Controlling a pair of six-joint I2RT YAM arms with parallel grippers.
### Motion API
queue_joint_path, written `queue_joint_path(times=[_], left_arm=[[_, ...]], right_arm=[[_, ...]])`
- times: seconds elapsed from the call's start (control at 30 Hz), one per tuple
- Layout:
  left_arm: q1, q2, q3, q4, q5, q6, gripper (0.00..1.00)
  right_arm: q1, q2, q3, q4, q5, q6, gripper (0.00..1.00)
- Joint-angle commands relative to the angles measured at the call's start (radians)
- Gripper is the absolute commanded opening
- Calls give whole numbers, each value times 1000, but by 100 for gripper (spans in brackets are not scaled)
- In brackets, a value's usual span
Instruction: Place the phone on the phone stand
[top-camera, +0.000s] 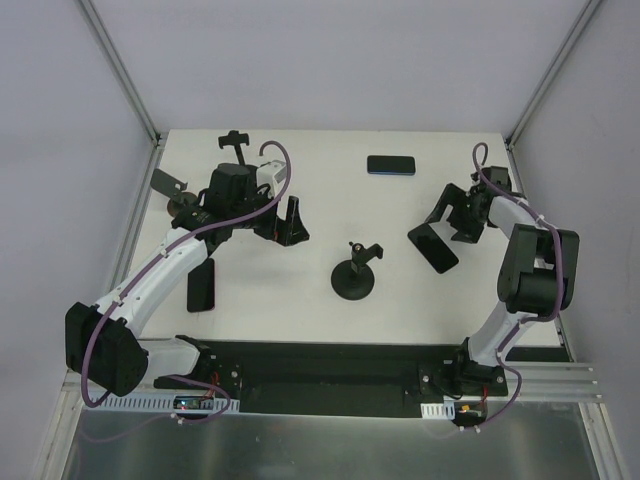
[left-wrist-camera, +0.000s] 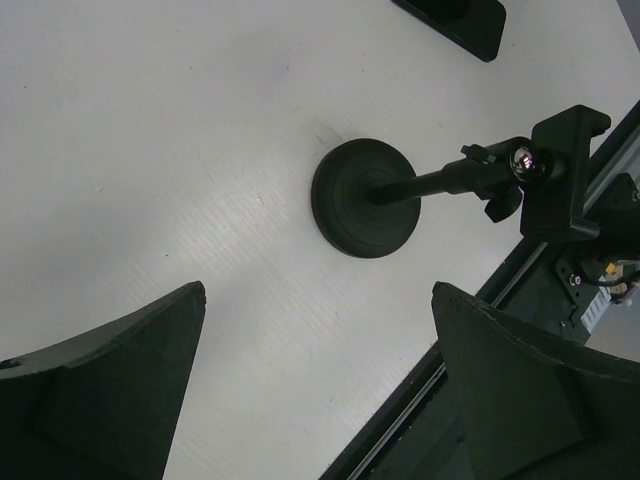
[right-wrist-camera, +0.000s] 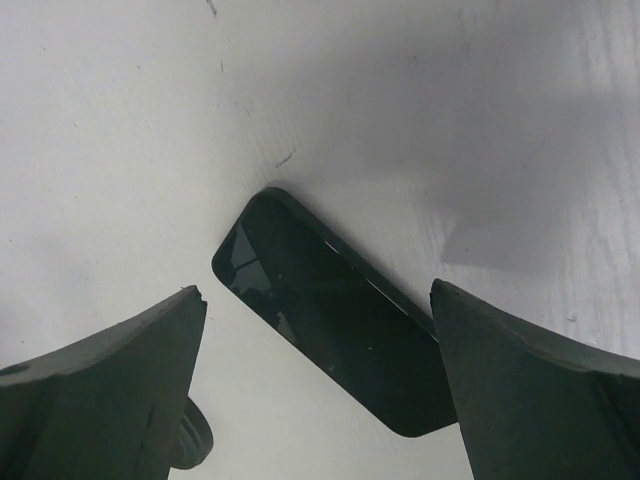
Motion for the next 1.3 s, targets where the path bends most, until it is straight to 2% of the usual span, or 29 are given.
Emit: queue_joint_path(times=[0.0,0.3,0.47,0.7,0.9,0.97,1.07,1.27], left_arm=[[-11,-3,7,25,33,-11,94],[-12,6,7,25,34,-13,94],[-14,11,9,26,37,-16,94],[-15,17,7,26,37,-16,94],[-15,18,7,25,36,-17,94],[-15,21,7,26,34,-17,94],[-17,20,7,26,36,-17,94],[-18,20,7,25,34,-17,94]], right_arm=[[17,-16,-59,18,-59,10,96],[50,-57,-180,-18,-61,40,96],[125,-89,-211,-60,72,-15,96],[256,19,-62,-228,385,-53,99],[305,156,127,-403,501,-9,99],[307,194,186,-460,490,-12,93],[305,236,225,-501,473,-29,91],[307,204,185,-476,438,-52,58]])
